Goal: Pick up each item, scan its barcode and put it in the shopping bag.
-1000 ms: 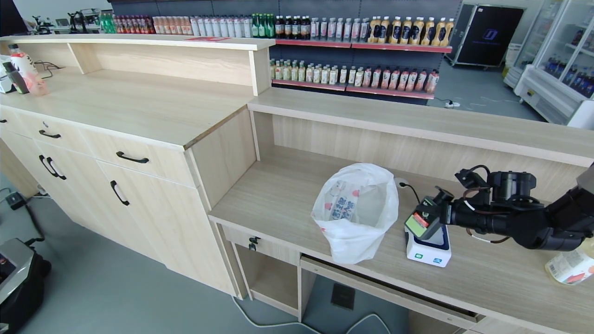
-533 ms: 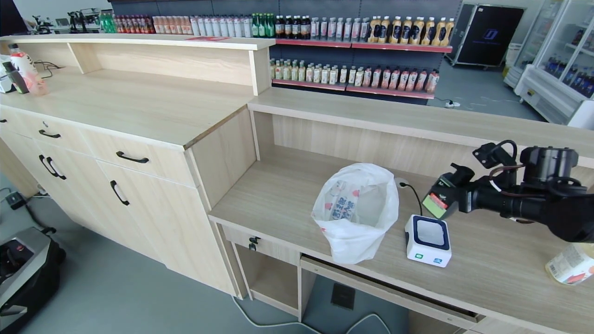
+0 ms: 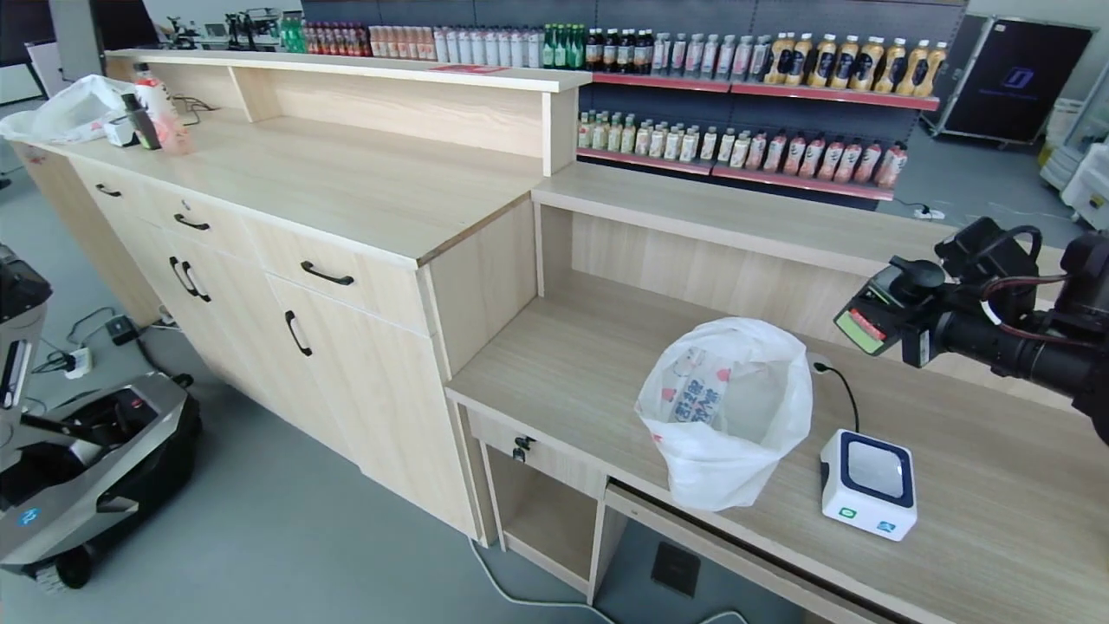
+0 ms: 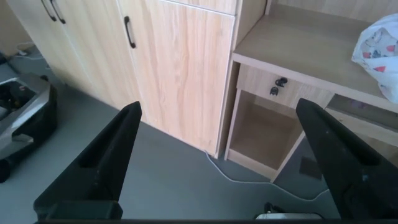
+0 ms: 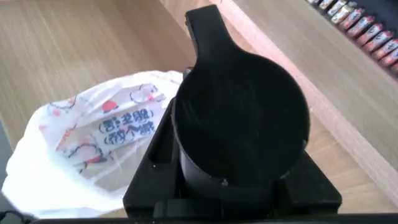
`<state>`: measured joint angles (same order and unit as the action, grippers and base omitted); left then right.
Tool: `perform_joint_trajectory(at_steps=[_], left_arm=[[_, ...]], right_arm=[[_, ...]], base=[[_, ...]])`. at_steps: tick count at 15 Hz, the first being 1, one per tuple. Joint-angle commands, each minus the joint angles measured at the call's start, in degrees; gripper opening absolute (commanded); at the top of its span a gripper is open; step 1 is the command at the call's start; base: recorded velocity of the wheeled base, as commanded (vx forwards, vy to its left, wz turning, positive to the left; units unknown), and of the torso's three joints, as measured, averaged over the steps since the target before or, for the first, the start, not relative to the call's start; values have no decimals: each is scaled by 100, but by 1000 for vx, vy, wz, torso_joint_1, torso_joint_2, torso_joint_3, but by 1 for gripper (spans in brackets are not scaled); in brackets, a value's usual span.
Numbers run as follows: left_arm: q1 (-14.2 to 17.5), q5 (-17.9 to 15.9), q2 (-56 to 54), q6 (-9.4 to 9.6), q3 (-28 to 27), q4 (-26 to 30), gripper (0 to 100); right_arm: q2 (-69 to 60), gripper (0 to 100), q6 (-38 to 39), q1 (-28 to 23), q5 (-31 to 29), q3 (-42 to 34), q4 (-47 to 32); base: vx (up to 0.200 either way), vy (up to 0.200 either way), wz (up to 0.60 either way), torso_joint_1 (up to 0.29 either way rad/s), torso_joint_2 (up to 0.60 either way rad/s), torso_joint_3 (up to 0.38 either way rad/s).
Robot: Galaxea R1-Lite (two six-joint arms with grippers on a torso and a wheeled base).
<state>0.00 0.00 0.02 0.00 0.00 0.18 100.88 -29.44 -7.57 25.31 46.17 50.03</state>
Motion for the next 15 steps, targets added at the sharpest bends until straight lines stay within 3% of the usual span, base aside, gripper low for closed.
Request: perform_joint_trajectory(at_steps=[1,7,15], left_arm=[[0,0,-2,9,0,-1,100],[0,0,-2,0,0,-1,100],[0,0,-2,0,0,-1,100]], right_arm=[[916,0,88,344,-281,340,350],[2973,0,553,537,-316,1430,306],[3729,0,536,265,-325,2098,68]], base=[[0,0,600,2,7,2],[0,0,0,0,0,0],[0,0,0,0,0,0]])
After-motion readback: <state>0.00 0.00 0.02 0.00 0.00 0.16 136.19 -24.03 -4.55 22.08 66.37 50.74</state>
